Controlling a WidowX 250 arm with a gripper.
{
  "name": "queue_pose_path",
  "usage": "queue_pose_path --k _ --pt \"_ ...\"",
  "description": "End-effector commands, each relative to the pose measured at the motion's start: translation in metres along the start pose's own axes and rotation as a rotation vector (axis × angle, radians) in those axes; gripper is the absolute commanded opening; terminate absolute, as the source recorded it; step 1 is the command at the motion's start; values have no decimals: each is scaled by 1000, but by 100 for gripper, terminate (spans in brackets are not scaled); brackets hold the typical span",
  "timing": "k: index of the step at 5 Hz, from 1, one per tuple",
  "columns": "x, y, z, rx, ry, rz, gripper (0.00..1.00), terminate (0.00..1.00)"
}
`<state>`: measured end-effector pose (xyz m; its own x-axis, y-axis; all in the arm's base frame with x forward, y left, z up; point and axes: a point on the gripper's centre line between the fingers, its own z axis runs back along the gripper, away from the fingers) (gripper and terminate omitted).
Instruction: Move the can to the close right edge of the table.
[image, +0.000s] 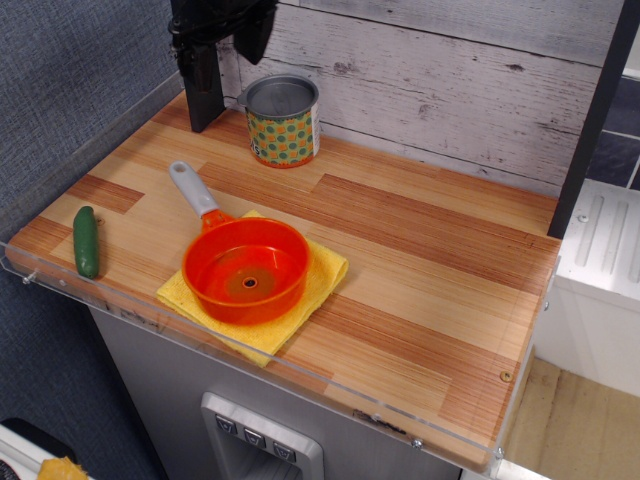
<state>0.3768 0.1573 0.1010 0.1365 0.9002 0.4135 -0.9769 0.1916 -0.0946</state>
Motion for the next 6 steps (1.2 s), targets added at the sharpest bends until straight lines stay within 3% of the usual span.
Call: queue_pose_path --k 1,5,6 --pt "31 -3 -4 -14 -38 143 100 0" --pt "-1 -15 -34 -59 78 172 100 0" --pt "-8 -20 -32 -60 69 147 100 0"
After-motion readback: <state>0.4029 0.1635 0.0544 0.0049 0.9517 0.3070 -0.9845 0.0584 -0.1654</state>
